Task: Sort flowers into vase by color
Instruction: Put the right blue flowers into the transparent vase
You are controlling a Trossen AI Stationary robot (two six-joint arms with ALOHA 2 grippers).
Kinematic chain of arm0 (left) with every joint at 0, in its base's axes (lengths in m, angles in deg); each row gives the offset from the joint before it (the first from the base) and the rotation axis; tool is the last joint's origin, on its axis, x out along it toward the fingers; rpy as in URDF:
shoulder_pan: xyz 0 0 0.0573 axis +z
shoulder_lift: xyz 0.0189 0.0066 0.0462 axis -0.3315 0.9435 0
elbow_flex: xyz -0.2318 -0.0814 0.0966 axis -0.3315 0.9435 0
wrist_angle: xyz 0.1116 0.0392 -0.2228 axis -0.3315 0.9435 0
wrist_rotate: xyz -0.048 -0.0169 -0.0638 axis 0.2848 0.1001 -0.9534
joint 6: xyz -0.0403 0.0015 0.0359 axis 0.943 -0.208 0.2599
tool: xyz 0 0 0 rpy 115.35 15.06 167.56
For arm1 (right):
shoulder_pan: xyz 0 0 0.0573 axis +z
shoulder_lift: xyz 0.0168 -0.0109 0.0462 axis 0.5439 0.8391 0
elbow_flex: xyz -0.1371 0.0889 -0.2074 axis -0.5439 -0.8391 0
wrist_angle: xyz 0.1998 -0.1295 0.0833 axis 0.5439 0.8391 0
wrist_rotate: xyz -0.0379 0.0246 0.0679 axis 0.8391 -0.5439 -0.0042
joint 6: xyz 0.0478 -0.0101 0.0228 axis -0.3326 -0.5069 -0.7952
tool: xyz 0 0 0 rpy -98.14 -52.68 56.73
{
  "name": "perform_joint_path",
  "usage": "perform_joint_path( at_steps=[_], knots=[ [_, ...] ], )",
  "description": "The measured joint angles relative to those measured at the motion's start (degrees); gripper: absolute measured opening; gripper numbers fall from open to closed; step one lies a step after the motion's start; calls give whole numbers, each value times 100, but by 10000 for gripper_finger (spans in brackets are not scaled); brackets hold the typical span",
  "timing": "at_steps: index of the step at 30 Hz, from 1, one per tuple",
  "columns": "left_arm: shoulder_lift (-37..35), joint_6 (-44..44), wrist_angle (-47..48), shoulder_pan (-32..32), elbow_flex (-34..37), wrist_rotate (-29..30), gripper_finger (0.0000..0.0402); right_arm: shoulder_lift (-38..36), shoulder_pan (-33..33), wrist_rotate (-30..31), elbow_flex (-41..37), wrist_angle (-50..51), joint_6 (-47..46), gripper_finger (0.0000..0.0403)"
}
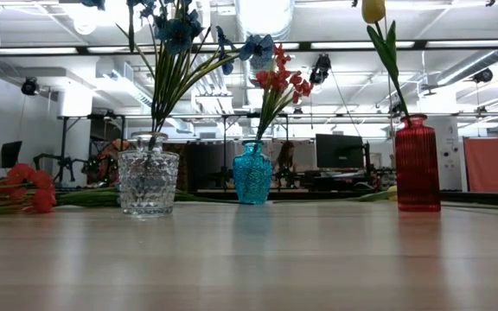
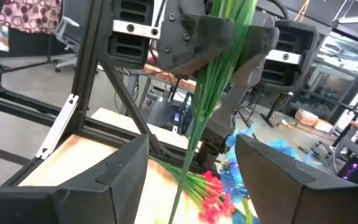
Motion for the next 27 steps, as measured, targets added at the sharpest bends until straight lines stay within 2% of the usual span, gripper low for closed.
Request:
perform_joint_path(
  at_steps=[12,22,27],
  knots=[
    [-398,-434,79,-11,0,57,76,-514,112,416,2,726,-190,254],
    [-834,-443,507,-6,145,184,76,-1400,112,422,2,2409,-993,251],
    [-1203,-291,509,-6,335,184,76,-1843,121,421,-52,2731,-1161,250]
  ],
)
